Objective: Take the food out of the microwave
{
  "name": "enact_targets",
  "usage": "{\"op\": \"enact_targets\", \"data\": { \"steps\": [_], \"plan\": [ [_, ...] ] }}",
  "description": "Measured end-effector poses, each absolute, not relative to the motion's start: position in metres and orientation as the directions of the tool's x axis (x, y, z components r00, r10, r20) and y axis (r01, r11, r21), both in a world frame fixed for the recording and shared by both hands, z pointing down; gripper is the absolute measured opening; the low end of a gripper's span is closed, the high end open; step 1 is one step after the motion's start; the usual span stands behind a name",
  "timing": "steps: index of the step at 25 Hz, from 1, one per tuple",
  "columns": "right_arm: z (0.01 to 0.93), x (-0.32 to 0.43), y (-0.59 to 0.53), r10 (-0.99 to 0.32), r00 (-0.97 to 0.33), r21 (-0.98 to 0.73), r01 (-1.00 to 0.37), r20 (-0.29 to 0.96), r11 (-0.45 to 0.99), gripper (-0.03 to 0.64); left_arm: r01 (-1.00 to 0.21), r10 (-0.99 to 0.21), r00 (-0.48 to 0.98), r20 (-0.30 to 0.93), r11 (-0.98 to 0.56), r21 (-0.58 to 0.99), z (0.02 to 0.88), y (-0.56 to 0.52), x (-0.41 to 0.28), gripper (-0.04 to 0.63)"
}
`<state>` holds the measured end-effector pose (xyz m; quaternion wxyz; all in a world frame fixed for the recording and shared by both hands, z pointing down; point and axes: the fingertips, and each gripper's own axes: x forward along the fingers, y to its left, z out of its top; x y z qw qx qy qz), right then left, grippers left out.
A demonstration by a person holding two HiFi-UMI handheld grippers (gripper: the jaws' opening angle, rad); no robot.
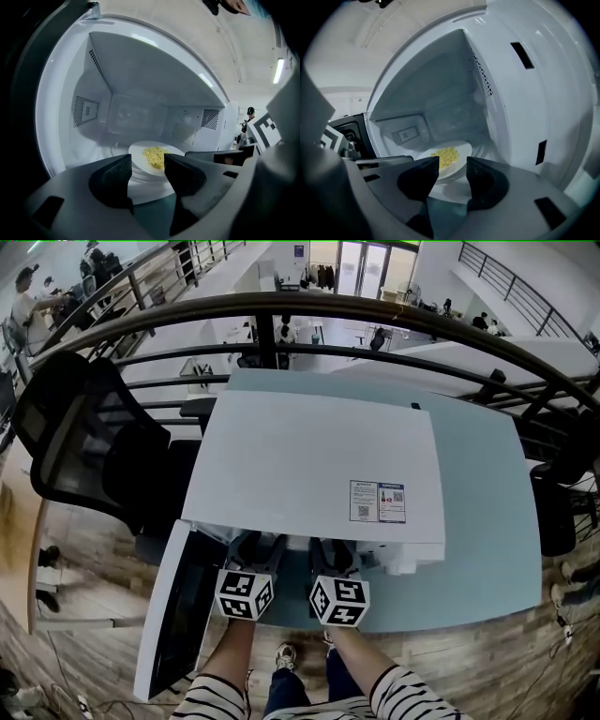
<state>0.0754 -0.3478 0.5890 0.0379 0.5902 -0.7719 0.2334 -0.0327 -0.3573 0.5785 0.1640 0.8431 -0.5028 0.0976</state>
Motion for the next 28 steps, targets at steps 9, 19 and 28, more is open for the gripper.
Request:
{"op": "enact_targets", "data": {
  "steps": [9,19,28],
  "plan": [
    [0.596,0.074,-0.351,-0.890,-0.293,-0.305,-0.934,0.349,0.188,0.178,-0.871,-0.793,0.490,0.362,-0.452,0.191,0.584,-0.367,-0.028,0.199],
    [0.596,0.074,-0.351,-0.891,-0.298,-0.320,-0.928,0.342,0.188,0.177,-0.863,-0.750,0.505,0.428,-0.458,0.214,0.595,-0.369,-0.022,0.198],
    [0.595,0.074,-0.348,-0.883,-0.323,-0.350,-0.915,0.339,0.200,0.176,-0.857,-0.750,0.516,0.414,-0.453,0.247,0.594,-0.363,-0.025,0.198]
  ]
}}
